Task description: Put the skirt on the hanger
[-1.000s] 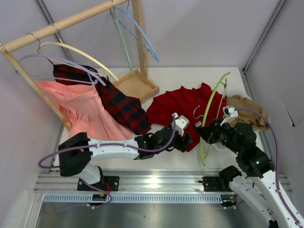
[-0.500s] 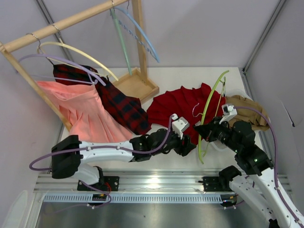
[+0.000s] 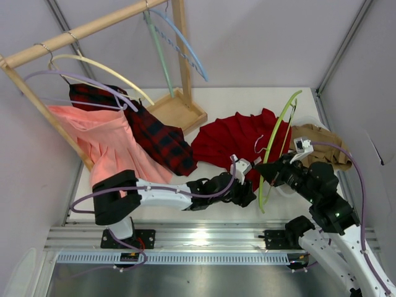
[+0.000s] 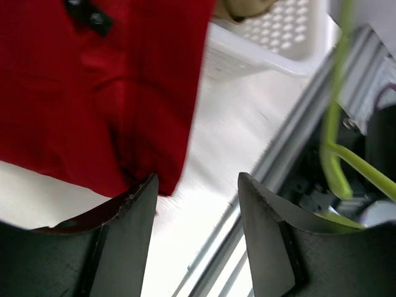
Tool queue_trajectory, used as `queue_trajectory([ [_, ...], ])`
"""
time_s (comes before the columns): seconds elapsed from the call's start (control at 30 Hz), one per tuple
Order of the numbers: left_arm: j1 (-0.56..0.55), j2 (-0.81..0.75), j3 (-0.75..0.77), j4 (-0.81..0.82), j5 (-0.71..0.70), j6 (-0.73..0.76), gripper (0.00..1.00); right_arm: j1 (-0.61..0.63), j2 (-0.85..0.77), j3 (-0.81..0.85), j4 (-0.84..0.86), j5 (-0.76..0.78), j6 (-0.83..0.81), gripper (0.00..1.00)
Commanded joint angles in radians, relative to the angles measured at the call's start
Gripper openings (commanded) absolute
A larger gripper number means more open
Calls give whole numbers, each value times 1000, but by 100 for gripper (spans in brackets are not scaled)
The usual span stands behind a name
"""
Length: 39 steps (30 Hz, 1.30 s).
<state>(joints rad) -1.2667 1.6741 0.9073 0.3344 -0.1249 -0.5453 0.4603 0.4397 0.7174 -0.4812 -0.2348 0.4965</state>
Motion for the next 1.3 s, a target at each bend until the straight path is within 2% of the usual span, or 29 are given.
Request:
queue_trajectory([
  [0.0, 21, 32, 59, 66, -58, -54, 59, -2, -32, 25, 58, -15, -12, 0],
  [0.2, 27, 62, 113, -78, -297, -35, 58, -3, -41, 8, 50, -9, -12, 0],
  [0.43, 49, 122, 185, -193, -409, -56, 54, -3, -39, -24, 70, -11, -7, 0],
  [0.73, 52, 128, 183, -268, -418, -94, 49, -5, -15, -36, 93, -8, -13, 0],
  [0.97, 52, 137, 159, -259, -338, -36, 43, -6, 11, -39, 115, -9, -19, 0],
  [1.1, 52, 170, 202, -258, -279, -4, 42, -3, 22, -39, 122, -12, -16, 0],
  [1.27, 52, 217, 252, -308, -275, 21, 42, -5, 22, -33, 124, -1, -18, 0],
])
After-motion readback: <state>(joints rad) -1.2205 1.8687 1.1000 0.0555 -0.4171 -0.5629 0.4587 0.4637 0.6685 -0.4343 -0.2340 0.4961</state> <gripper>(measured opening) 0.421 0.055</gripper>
